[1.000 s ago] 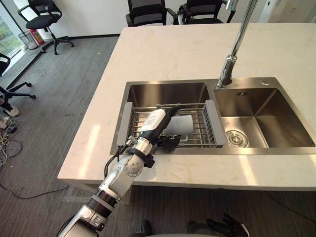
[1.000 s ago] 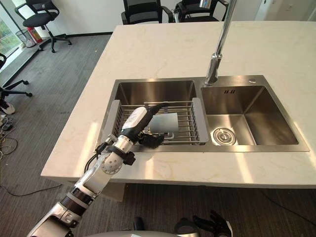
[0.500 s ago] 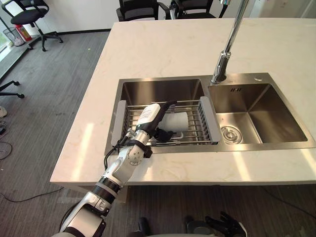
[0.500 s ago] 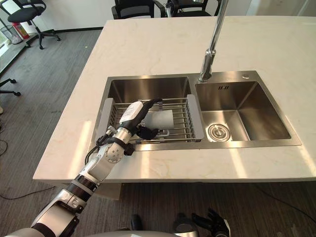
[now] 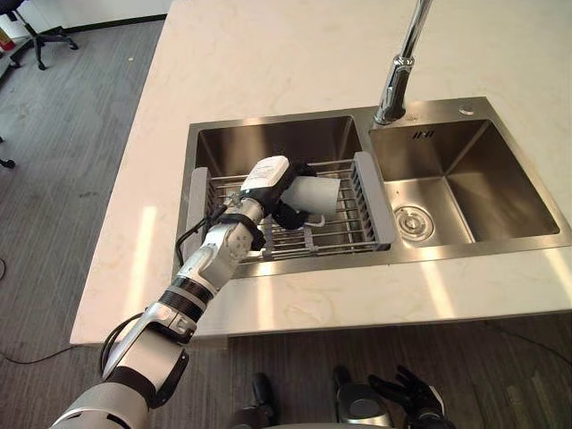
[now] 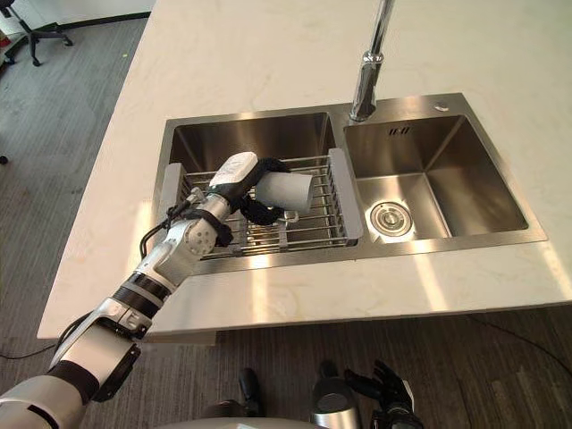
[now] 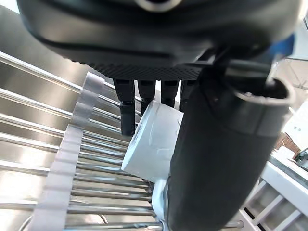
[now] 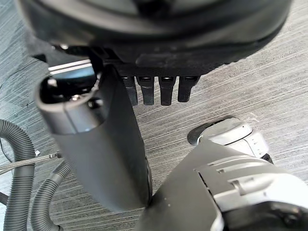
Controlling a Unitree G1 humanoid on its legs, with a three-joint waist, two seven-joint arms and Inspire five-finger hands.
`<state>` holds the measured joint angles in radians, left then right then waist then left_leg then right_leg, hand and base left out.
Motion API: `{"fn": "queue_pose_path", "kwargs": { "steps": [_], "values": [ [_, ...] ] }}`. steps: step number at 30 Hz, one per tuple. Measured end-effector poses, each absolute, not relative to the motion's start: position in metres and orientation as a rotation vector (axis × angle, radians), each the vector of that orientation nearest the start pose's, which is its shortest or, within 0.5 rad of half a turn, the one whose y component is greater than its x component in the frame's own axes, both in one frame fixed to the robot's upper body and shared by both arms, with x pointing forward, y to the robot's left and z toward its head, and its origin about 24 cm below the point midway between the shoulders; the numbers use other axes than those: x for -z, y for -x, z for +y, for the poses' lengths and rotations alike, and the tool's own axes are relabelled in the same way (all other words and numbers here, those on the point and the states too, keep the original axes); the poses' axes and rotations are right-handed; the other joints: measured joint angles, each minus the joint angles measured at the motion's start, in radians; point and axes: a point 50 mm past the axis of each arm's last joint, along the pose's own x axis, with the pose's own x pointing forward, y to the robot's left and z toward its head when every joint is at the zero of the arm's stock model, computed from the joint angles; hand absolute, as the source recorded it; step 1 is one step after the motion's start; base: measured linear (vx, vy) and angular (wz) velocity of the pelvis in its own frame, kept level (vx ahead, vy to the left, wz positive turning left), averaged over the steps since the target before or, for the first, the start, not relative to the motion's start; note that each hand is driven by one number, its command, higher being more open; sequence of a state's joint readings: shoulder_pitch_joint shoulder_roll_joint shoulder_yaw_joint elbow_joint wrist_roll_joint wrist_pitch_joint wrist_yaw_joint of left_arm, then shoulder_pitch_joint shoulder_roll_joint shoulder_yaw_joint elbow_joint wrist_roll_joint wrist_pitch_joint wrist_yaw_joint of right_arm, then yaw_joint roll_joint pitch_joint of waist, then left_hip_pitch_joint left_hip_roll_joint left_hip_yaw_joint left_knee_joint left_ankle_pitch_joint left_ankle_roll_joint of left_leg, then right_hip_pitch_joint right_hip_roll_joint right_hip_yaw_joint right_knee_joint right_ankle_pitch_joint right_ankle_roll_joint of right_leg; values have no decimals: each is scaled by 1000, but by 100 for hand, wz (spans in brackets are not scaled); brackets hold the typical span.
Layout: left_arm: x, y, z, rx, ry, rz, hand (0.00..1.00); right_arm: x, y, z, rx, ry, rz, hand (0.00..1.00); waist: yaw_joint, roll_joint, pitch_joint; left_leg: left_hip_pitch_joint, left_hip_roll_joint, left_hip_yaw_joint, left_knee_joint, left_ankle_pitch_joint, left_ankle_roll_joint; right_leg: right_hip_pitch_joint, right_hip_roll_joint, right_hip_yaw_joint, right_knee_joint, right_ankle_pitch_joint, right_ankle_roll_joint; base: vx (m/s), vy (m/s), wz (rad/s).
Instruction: Walk over to the sink, pick up the cup, carry it to the dishwasher, place the cup inside the dishwasher, then close the dishwasher door
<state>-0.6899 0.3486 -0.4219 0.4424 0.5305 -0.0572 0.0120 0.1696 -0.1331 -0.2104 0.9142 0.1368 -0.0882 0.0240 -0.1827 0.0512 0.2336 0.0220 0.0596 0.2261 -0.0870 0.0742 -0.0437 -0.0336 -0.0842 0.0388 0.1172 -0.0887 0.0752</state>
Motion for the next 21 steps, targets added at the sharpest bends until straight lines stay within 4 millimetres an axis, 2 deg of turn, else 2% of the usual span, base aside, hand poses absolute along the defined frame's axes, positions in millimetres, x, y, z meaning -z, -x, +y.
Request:
{"fn": "queue_pose_path", "kwargs": {
  "steps": [7, 9, 11, 15, 18, 21],
  "values": [
    [-128, -353, 99, 339, -998, -346, 30, 146, -89, -238, 357, -93, 949, 90, -1, 7, 4, 2, -4, -3, 0, 0, 1, 7, -4, -1, 0, 3, 3, 0, 0, 0],
    [-129, -343, 93, 355, -928, -374, 30, 146, -87, -238, 364, -101, 952, 90, 0, 8, 4, 4, -6, -8, 0, 1, 1, 11, -7, -1, 0, 3, 3, -3, 3, 2],
    [-136, -328, 84, 386, -793, -431, 30, 146, -87, -239, 367, -103, 954, 90, 6, 8, 4, 5, -7, -13, 0, 0, 1, 15, -8, -3, 0, 3, 3, -10, 2, 5],
    [-153, -312, 73, 398, -634, -522, 30, 147, -83, -240, 376, -104, 962, 90, 28, 9, 3, 14, -6, -15, 0, 0, 2, 23, -6, -1, 2, 3, 3, -2, 0, 1],
    [-162, -297, 79, 381, -467, -579, 30, 147, -80, -241, 385, -109, 970, 90, 34, 10, 1, 23, -5, -15, 0, 0, 3, 32, -5, 0, 2, 3, 3, 0, 0, 0],
    [-164, -290, 88, 342, -342, -587, 30, 148, -78, -242, 389, -110, 974, 90, 45, 11, 0, 26, -5, -12, 0, 0, 3, 34, -5, 3, 3, 3, 4, -6, -3, -2]
  ]
}}
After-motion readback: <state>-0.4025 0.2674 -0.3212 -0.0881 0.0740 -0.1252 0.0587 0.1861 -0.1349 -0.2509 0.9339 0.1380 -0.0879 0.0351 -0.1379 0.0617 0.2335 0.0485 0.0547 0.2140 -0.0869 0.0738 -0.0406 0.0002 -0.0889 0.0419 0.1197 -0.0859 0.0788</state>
